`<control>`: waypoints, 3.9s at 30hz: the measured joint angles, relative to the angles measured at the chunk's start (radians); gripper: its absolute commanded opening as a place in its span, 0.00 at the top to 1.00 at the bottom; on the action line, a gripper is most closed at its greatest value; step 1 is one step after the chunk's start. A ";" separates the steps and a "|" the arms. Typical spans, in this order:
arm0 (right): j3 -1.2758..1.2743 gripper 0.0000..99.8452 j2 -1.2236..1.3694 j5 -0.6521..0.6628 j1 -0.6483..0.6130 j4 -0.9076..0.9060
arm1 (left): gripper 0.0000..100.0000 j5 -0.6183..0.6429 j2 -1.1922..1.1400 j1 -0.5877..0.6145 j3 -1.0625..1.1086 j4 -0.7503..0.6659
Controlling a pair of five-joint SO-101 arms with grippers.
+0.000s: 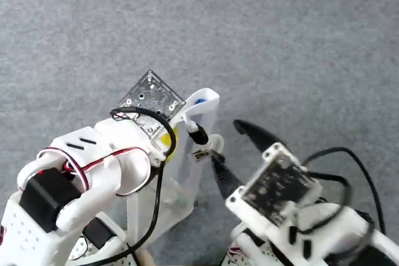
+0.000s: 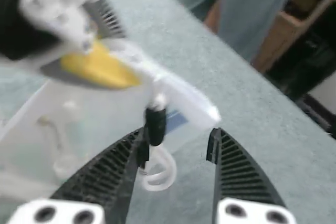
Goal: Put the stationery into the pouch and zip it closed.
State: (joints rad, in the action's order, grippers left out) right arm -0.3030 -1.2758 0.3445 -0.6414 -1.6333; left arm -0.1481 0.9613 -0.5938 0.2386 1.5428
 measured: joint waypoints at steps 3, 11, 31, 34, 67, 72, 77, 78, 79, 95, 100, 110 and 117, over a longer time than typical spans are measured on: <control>-0.078 0.79 0.000 0.000 -0.032 0.002 | 0.97 0.000 0.000 0.000 0.002 0.000; -0.216 0.80 0.000 0.000 -0.038 0.126 | 0.97 0.000 0.000 0.000 0.002 0.000; -0.365 0.99 0.002 -0.002 -0.038 0.272 | 0.97 0.000 0.000 0.000 0.002 0.000; -0.365 0.99 0.002 -0.002 -0.038 0.278 | 0.97 0.000 0.000 0.000 0.002 0.000; -0.187 0.99 -0.008 0.118 0.058 0.255 | 0.97 0.000 0.008 0.005 0.023 0.011; -0.176 0.99 -0.003 0.198 0.143 0.255 | 0.97 -0.002 0.003 0.000 -0.018 0.049; -0.181 0.99 -0.008 0.236 0.157 0.255 | 0.97 -0.002 0.002 -0.002 -0.109 0.100; -0.187 0.99 -0.008 0.239 0.157 0.255 | 0.97 0.005 0.002 -0.002 -0.126 0.109; -0.195 0.99 -0.008 0.239 0.157 0.255 | 0.97 0.017 0.002 -0.002 -0.141 0.118; -0.199 0.99 -0.009 0.305 0.219 0.319 | 0.97 0.044 -0.003 -0.135 -0.287 0.206; -0.264 0.99 -0.011 0.351 0.282 0.371 | 0.97 0.048 -0.008 -0.158 -0.304 0.206; -0.396 0.99 -0.014 0.367 0.328 0.548 | 0.97 0.049 -0.011 -0.161 -0.385 0.206; -0.565 0.99 -0.014 0.370 0.411 0.704 | 0.97 0.077 -0.006 -0.186 -0.471 0.213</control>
State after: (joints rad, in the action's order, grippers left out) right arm -0.8677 -1.2896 0.7142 -0.2302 -0.9291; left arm -0.0713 0.9551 -0.7795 -0.2325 1.7561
